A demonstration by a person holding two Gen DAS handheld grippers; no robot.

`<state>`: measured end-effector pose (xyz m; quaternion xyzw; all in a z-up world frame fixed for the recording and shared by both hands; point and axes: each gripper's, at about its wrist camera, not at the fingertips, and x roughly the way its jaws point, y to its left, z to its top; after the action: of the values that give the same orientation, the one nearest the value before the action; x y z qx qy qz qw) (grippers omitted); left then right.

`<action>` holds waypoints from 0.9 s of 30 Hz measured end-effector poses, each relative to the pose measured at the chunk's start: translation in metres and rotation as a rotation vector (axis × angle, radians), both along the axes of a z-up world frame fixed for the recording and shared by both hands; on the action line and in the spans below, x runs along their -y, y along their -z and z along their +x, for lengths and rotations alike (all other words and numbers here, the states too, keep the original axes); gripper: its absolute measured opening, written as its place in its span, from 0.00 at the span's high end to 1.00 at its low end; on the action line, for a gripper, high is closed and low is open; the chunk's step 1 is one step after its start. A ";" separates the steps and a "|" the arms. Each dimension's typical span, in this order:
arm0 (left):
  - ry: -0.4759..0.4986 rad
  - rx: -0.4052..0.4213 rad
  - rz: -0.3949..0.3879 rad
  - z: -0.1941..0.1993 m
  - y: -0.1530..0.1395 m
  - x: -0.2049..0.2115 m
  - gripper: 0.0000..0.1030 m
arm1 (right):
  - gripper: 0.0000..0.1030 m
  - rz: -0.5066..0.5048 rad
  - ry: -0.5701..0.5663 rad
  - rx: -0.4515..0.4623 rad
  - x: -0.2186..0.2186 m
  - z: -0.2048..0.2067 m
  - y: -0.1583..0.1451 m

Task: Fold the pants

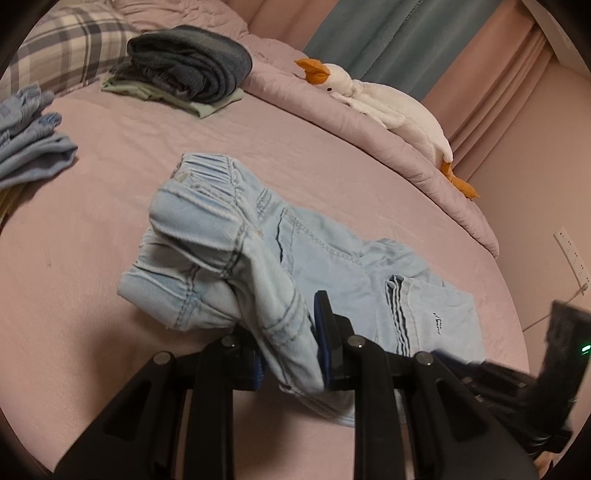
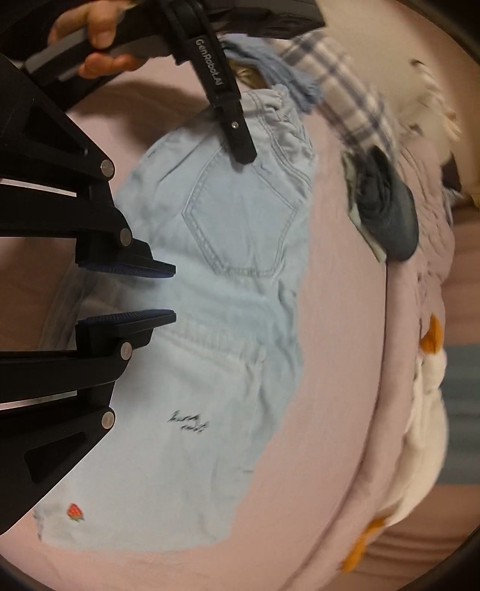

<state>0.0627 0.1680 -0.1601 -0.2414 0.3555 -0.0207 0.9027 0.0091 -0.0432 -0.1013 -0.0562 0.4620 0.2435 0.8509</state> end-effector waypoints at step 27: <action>0.197 0.151 0.353 0.000 -0.050 0.093 0.78 | 0.60 0.613 0.213 -0.264 0.088 0.036 0.034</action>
<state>0.0625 0.0753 -0.1105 -0.0415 0.3067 -0.0645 0.9487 0.0454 -0.1313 -0.1351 0.2823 0.4768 0.2860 0.7818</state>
